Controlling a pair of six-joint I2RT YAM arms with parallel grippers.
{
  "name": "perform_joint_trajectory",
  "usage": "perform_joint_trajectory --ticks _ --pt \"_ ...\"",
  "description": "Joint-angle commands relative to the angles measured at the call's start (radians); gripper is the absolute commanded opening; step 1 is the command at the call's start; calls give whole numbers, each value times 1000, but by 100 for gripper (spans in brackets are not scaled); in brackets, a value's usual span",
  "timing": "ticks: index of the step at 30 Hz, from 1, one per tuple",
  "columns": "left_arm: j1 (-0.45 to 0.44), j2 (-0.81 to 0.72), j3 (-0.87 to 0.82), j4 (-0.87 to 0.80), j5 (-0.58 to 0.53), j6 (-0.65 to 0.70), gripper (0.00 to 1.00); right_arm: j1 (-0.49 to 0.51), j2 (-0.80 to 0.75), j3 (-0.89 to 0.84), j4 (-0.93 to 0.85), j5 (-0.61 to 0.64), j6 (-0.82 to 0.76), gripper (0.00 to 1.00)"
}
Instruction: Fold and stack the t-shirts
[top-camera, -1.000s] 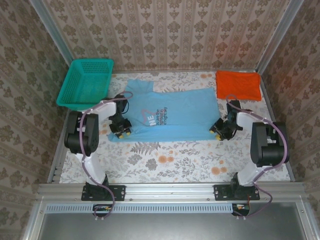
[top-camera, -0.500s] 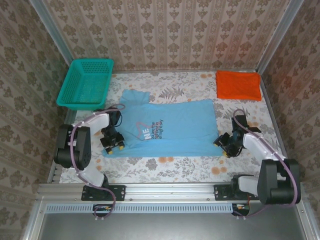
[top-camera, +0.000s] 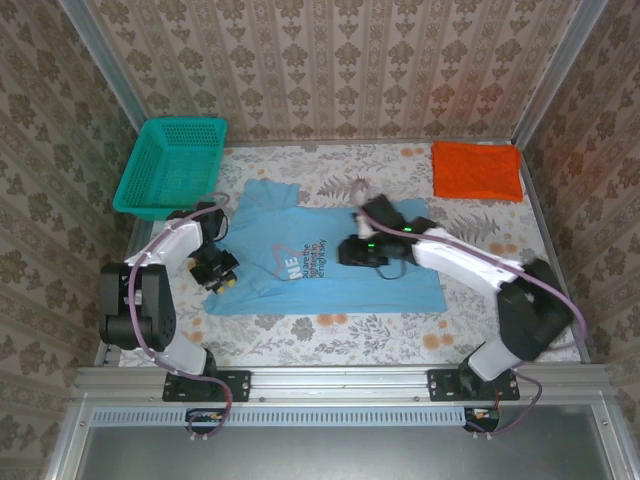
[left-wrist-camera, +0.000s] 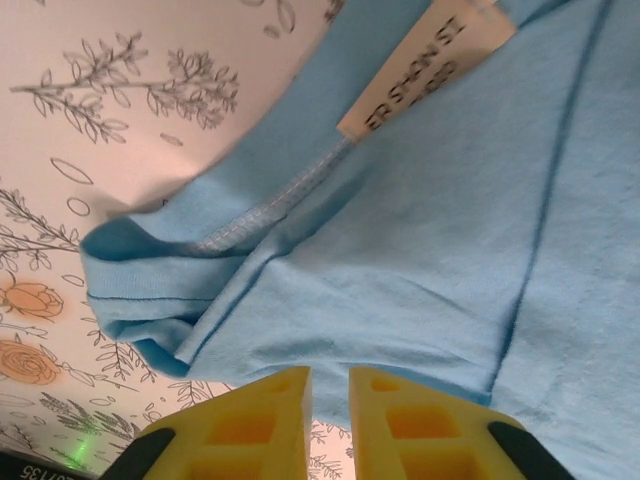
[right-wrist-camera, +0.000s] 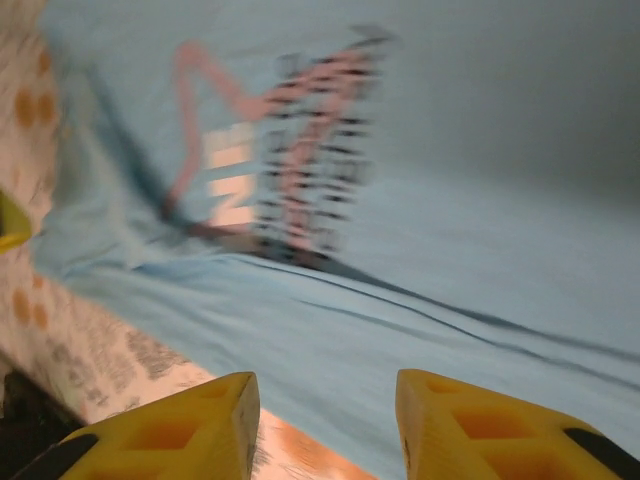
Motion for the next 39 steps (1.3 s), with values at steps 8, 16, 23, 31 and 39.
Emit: perform_joint_trajectory --ticks 8,16,23,31,39 --pt "75 74 -91 53 118 30 14 251 418 475 -167 -36 -253 36" --pt "101 116 -77 49 111 78 15 318 588 667 -220 -41 -298 38" --pt "135 157 -75 59 134 112 16 337 733 835 -250 -69 -268 33" --pt "143 167 -72 47 115 129 16 298 877 982 -323 35 -186 26" --pt "150 171 -75 39 74 134 15 186 814 950 -300 138 -134 29"
